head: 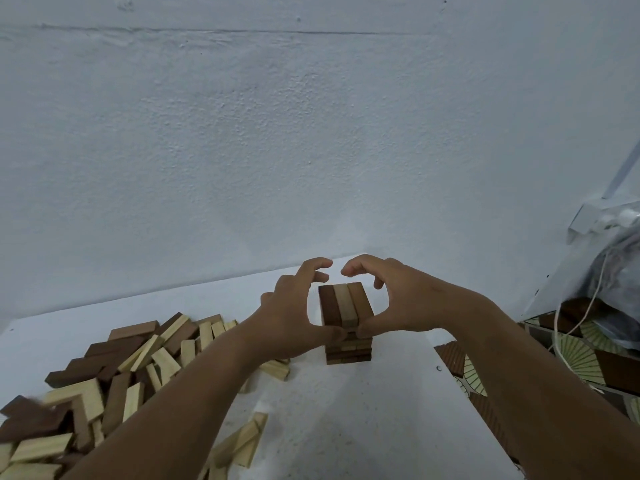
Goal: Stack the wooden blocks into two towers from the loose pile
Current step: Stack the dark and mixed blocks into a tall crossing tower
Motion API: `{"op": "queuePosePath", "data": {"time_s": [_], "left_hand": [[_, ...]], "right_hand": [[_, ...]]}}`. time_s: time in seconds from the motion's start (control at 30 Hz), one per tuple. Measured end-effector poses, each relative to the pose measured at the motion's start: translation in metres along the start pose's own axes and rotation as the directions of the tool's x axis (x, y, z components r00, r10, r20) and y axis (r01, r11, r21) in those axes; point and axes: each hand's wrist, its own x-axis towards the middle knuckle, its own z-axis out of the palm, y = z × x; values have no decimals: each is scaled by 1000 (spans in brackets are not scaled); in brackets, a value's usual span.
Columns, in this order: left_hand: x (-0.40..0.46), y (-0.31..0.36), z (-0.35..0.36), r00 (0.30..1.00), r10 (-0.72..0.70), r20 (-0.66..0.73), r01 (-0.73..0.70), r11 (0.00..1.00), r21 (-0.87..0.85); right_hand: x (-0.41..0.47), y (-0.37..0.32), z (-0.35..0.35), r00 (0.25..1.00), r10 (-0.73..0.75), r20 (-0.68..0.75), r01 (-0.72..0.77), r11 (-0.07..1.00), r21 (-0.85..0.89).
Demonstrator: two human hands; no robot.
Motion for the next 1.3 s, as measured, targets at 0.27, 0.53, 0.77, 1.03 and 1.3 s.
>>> {"op": "queuePosePath", "data": {"time_s": [0.27,0.53,0.77,1.03,1.3], "left_hand": [[-57,-35,-47,986,-35,-164,30,999,-28],[-108,-105,-88,952,-153,-265,183,979,91],[-122,-133,-92,954,-194,-227,238,952,190],[-84,-127,-73,981,-153,-115,185,915,358],[-70,-134,-63,981,-190,-36,187,889,418]], "right_hand": [[3,-61,27,958,-193,-212,199,980,6],[52,-100,111,944,-297,-141,304,952,27],[91,-88,154,995,-99,-8,99,994,-37],[90,-87,147,993,-114,30,116,991,-72],[81,-97,126,982,-191,2,191,981,40]]}}
